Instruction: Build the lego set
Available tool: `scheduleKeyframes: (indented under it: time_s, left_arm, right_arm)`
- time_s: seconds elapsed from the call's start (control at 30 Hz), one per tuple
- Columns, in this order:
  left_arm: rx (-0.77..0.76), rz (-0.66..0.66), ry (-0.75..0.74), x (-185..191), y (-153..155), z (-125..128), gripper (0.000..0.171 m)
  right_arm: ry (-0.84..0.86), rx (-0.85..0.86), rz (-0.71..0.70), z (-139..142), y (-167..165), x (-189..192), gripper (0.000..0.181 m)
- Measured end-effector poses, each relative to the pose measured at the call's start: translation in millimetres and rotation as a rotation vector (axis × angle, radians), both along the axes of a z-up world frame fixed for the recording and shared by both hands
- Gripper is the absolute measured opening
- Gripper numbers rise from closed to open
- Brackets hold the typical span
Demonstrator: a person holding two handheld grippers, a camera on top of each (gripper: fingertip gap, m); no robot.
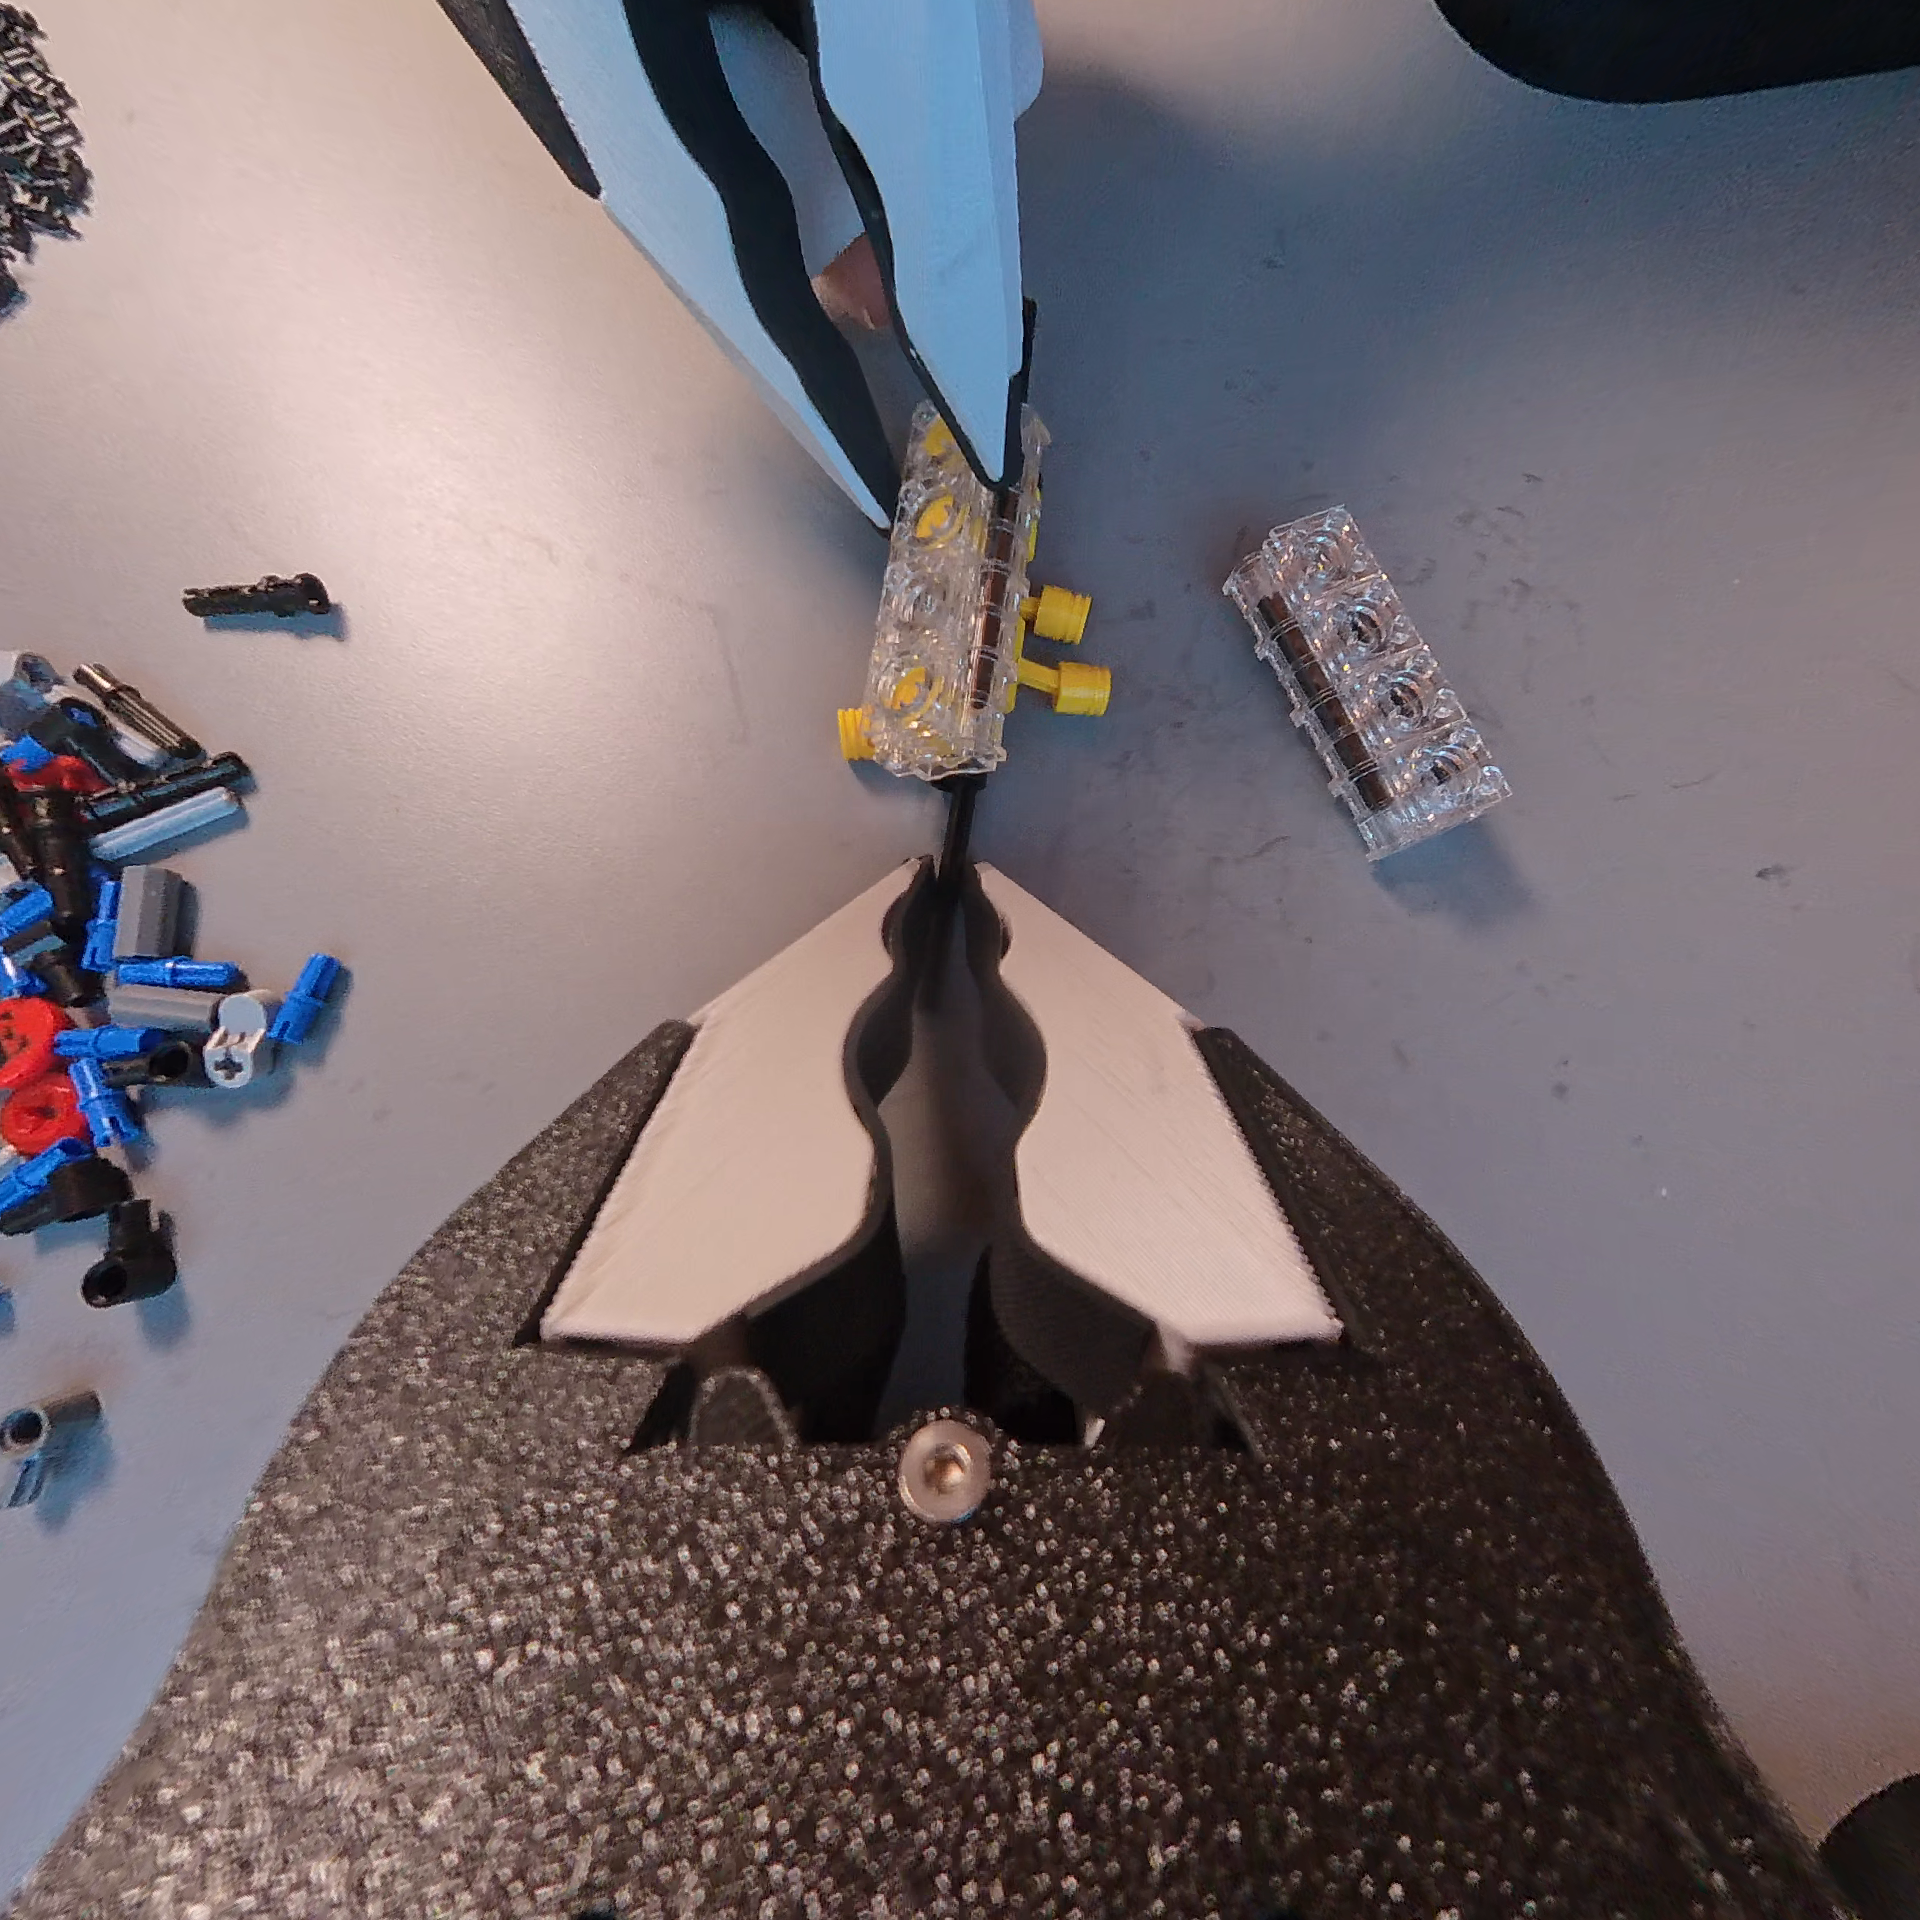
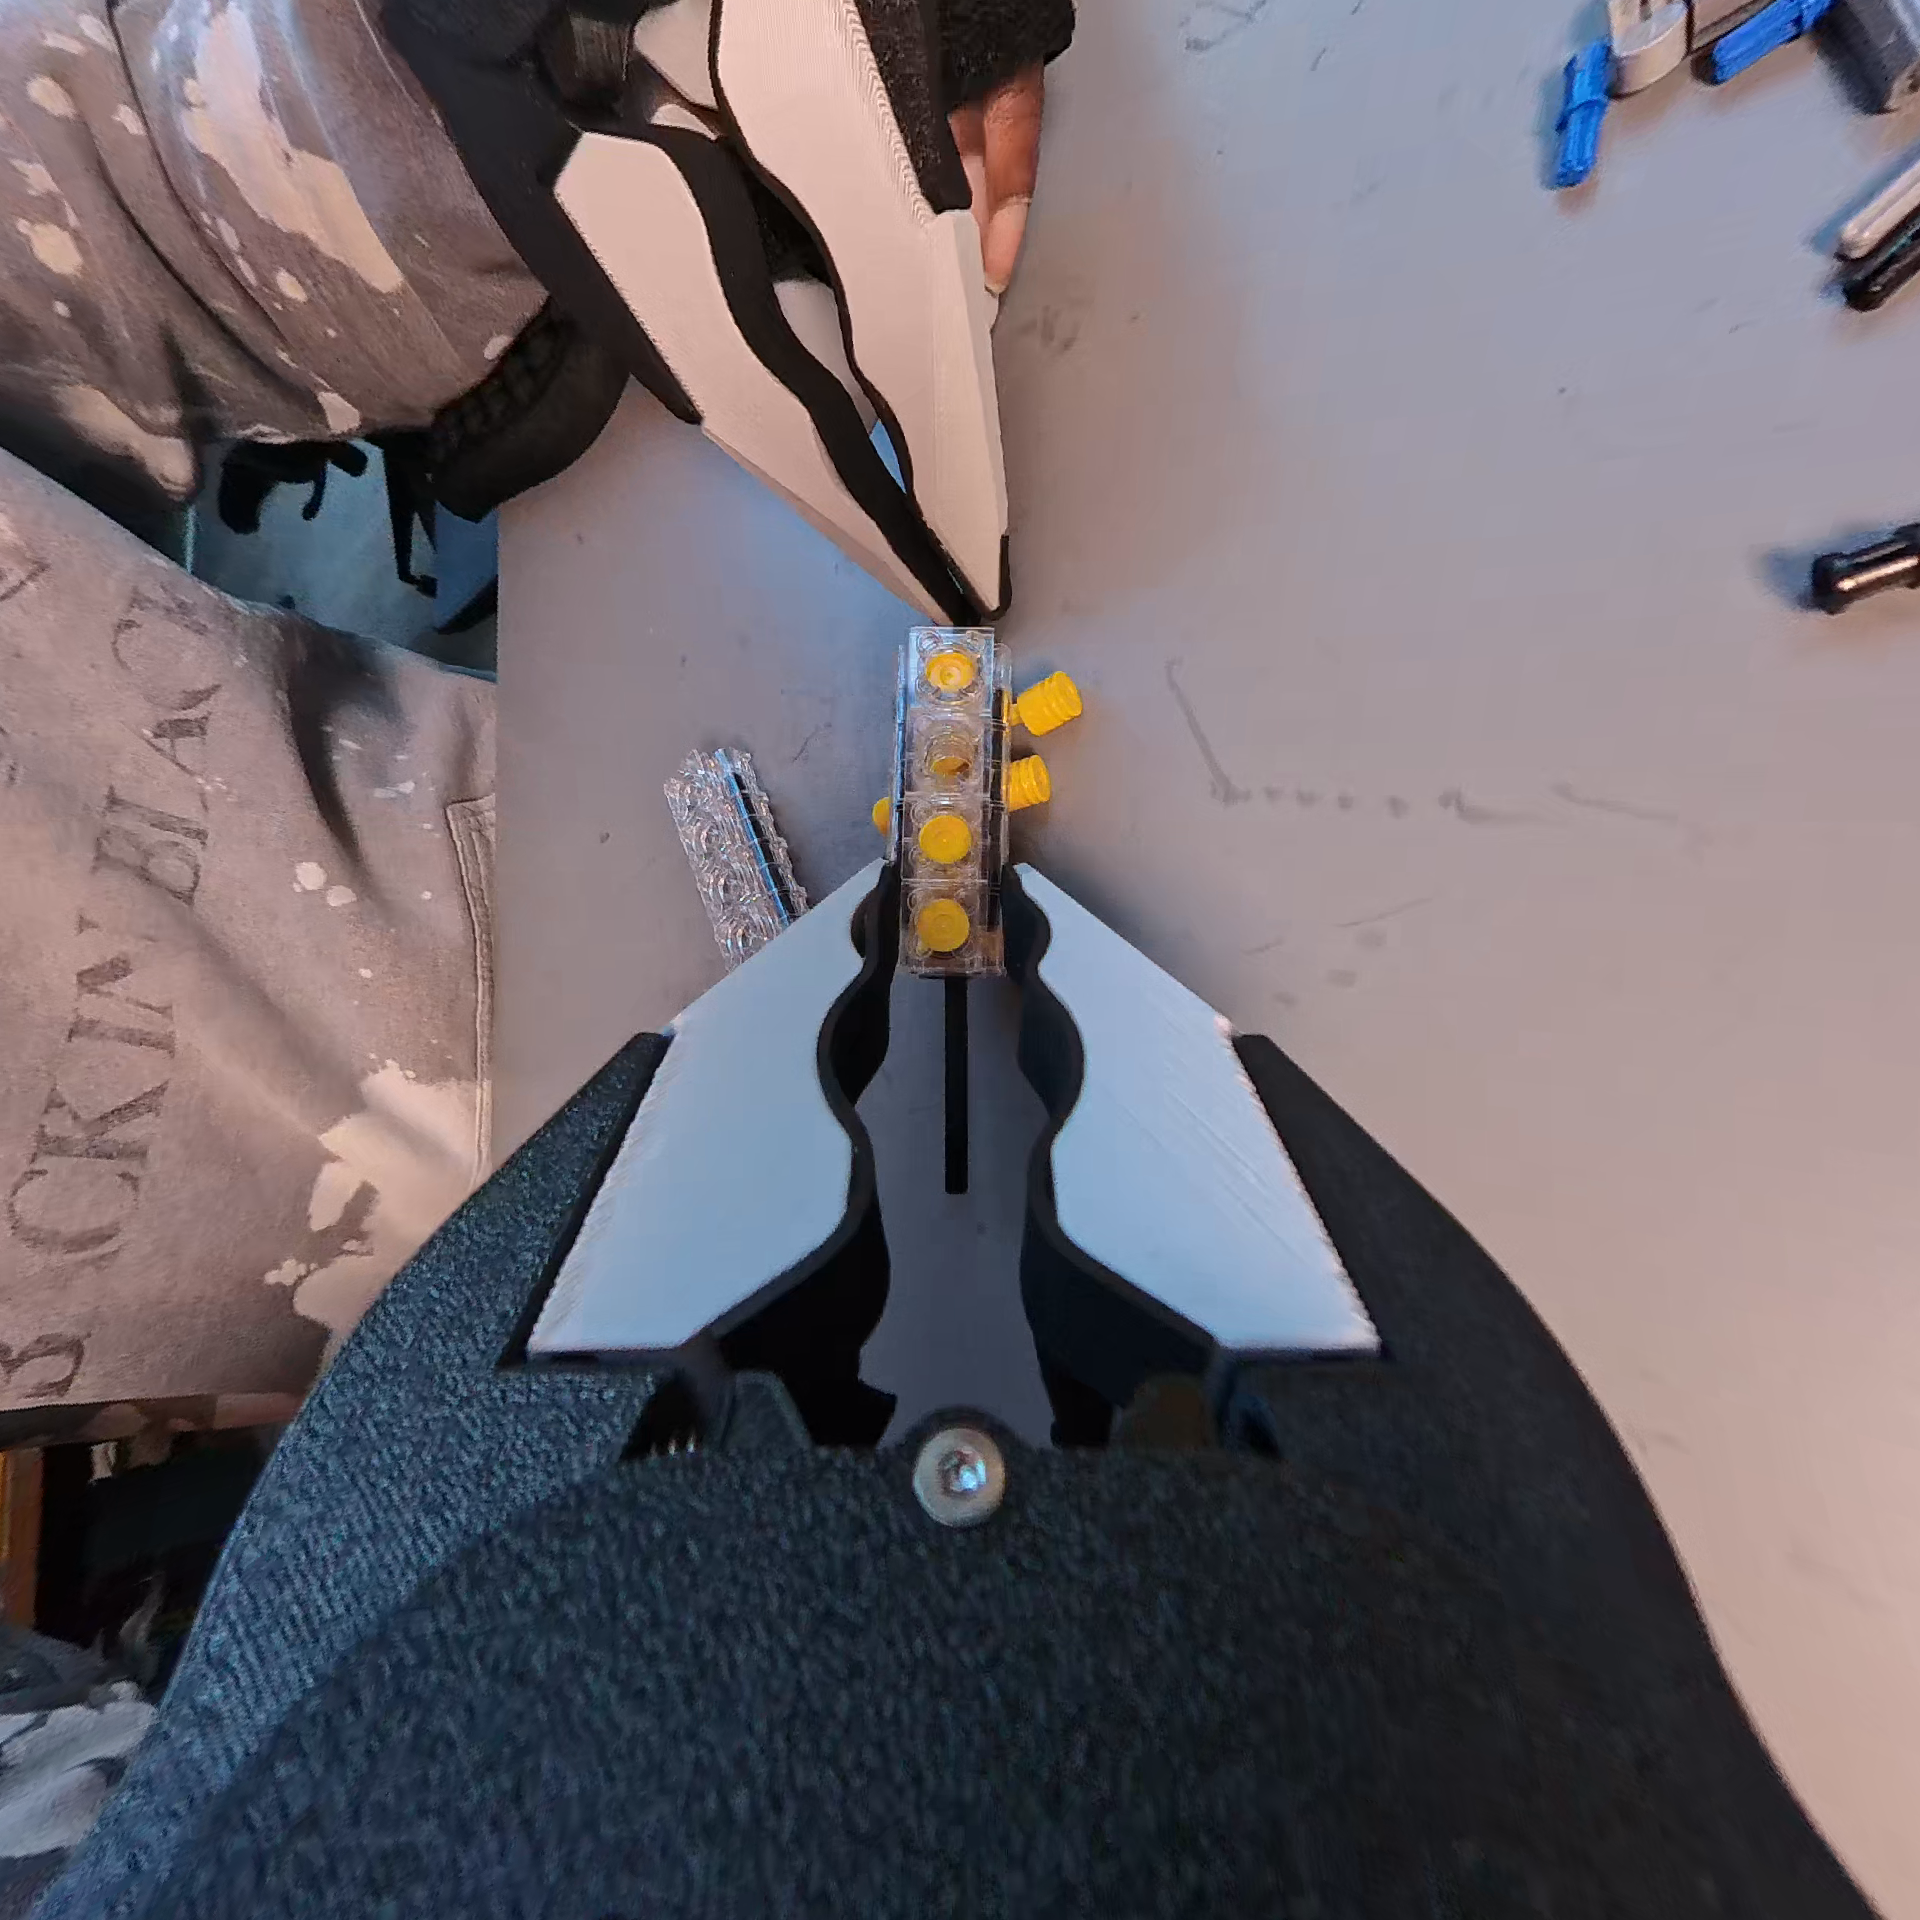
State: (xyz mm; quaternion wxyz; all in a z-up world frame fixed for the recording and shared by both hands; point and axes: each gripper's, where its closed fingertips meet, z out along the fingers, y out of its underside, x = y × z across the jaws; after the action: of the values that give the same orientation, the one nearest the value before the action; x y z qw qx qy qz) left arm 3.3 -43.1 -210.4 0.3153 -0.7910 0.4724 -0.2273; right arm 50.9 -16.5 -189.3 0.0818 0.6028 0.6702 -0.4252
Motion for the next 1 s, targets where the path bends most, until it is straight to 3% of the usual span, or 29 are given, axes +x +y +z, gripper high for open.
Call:
scheduleKeyframes:
  time_s: [0.03,0.37,0.63,0.77,1.0]
  left_arm:
    - [0.006,0.005,0.007,-1,1,0,0.005]
    - [0.052,0.042,0.042,-5,10,2,0.005]
    - [0.104,-0.001,0.094,-5,4,1,0.005]
    - [0.059,-0.028,0.081,-2,-7,0,0.005]
    - [0.085,-0.051,0.112,5,-17,0,0.004]
  right_arm:
    - [-0.002,0.007,0.000,0,0,0,0.019]
    - [0.023,0.142,0.012,1,8,0,0.016]
    - [0.188,0.663,0.138,-5,-5,7,0.022]
    - [0.299,0.875,0.153,-3,-12,11,0.021]
    - [0.421,0.973,0.139,-2,-24,19,0.021]
